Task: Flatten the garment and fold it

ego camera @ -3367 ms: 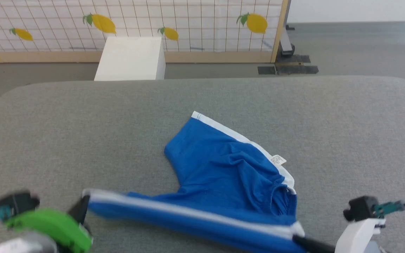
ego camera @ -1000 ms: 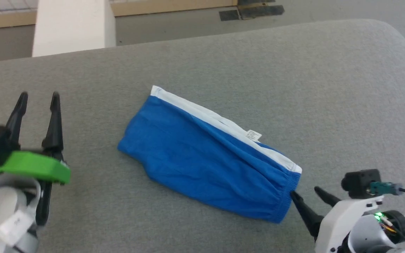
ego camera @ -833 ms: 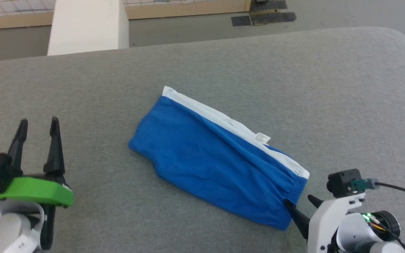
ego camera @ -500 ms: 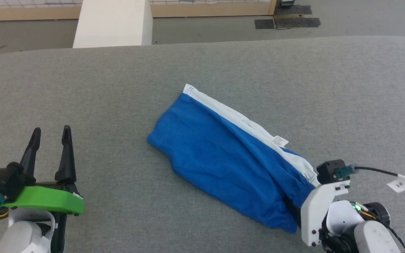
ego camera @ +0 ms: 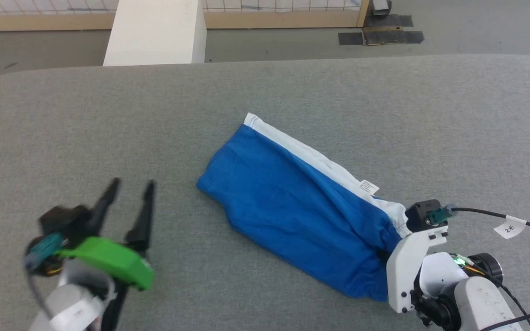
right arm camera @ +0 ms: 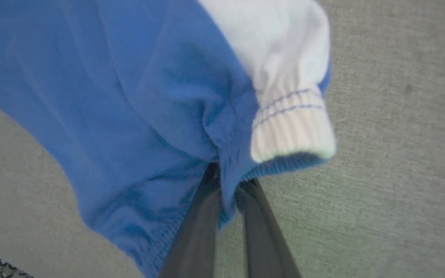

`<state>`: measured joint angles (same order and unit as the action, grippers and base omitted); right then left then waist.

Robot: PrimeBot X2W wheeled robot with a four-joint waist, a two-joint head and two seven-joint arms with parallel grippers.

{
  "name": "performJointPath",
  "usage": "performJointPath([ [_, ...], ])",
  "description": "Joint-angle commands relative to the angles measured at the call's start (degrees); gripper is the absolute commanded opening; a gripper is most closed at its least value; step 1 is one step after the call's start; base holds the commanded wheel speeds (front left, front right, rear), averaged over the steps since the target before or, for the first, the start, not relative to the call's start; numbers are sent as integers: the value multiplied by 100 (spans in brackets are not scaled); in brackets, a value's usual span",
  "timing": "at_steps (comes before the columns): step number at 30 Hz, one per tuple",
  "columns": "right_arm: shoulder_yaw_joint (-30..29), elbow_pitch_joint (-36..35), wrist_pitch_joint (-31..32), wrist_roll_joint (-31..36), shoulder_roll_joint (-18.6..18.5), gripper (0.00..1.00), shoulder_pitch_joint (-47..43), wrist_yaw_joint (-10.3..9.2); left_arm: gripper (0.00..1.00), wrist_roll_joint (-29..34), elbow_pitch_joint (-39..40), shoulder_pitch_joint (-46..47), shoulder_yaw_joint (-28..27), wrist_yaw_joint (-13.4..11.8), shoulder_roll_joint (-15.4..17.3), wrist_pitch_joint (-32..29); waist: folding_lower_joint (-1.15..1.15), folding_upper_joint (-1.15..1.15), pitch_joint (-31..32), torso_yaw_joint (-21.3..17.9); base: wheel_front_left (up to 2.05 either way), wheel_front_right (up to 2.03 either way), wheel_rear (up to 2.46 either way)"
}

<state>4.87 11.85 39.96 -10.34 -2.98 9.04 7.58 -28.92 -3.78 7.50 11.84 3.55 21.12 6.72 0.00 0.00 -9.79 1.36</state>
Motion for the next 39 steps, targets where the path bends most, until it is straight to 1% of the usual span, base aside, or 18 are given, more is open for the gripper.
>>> performJointPath([
  [1, 8, 12, -35, -6, 10, 0, -4, -9, 100, -88, -38, 238, 114, 43, -83, -205, 0, 0, 22, -55, 0, 0, 0],
  [5, 96, -102, -97, -133, 11, 0, 21, -9, 100, -192, -380, 793, 478, 68, -267, -1027, 0, 0, -10, -156, 0, 0, 0],
  [7, 217, -158, -162, -288, 11, 0, 54, -9, 100, -241, -681, 1124, 606, 61, -330, -1466, 0, 0, -62, -226, 0, 0, 0],
  [9, 350, -196, -197, -304, 11, 0, 99, -9, 100, -276, -1071, 1473, 697, 23, -370, -1915, 0, 0, -141, -322, 0, 0, 0],
  [11, 449, -231, -223, -355, 11, 0, 143, -9, 100, -273, -1358, 1750, 767, 14, -367, -2231, 0, 0, -219, -401, 0, 0, 0],
  [16, 732, -323, -320, -383, 11, 0, 301, -9, 100, -211, -2133, 2396, 1002, -22, -232, -3306, 0, 0, -422, -647, 0, 0, 0],
  [18, 796, -346, -353, -395, 11, 0, 341, -9, 100, -203, -2326, 2550, 1063, -56, -188, -3665, 0, 0, -487, -725, 0, 0, 0],
  [22, 857, -374, -429, -421, 11, 0, 371, -9, 100, -239, -2546, 2659, 1228, -20, -153, -4263, 0, 0, -587, -828, 0, 0, 0],
  [23, 861, -377, -441, -424, 11, 0, 373, -9, 91, -248, -2575, 2656, 1268, -8, -148, -4380, 0, 0, -603, -842, 0, 0, 0],
  [24, 866, -379, -455, -428, 11, 0, 373, -9, 25, -279, -2595, 2641, 1309, 17, -146, -4509, 0, 0, -619, -857, 0, 0, 0],
  [25, 866, -378, -463, -430, 11, 0, 371, -9, 0, -312, -2599, 2621, 1331, 38, -150, -4588, 0, 0, -627, -864, 0, 0, 0],
  [28, 830, -368, -481, -421, 11, 0, 366, -9, 0, -402, -2587, 2539, 1407, 97, -149, -4794, 0, 0, -642, -860, 0, 0, 0],
  [32, 744, -326, -490, -400, 11, 0, 350, -9, 0, -566, -2474, 2463, 1377, 175, -190, -4682, 0, 0, -594, -791, 0, 0, 0],
  [33, 670, -284, -492, -385, 11, 0, 337, -9, 0, -715, -2447, 2460, 1196, 151, -203, -4468, 0, 0, -519, -711, 0, 0, 0],
  [39, 541, -244, -436, -403, 11, 0, 345, -9, 0, -1158, -2276, 2406, 527, -27, -121, -3930, 0, 0, -295, -466, 0, 0, 0],
])
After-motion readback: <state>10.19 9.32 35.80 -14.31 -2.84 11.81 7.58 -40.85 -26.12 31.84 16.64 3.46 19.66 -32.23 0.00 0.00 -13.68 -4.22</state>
